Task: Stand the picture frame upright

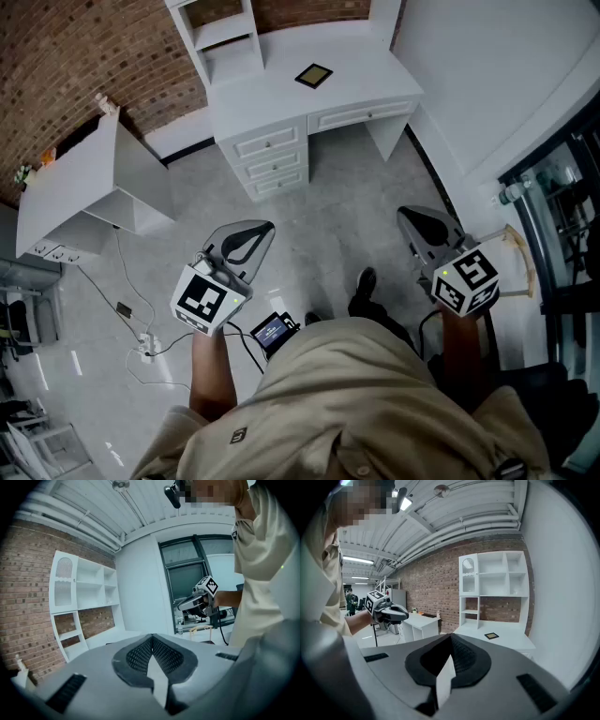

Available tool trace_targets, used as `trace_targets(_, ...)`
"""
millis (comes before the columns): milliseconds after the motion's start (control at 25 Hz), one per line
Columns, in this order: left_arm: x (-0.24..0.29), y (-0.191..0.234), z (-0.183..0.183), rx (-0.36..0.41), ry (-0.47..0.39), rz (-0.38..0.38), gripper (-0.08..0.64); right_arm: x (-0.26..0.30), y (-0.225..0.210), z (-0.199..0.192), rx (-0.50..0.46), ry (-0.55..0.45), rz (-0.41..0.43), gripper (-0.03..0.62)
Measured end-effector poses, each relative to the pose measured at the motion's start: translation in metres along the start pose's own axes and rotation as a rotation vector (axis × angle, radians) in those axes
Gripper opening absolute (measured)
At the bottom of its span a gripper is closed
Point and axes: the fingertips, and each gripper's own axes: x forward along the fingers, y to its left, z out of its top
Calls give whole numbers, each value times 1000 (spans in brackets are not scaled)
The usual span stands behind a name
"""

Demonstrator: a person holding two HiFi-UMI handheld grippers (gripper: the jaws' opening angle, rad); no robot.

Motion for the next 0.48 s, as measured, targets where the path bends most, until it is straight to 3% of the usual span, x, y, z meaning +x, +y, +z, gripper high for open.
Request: trace_targets(480,41,-4,7,-16,30,6,8,-4,-40,-4,31,-14,30,3)
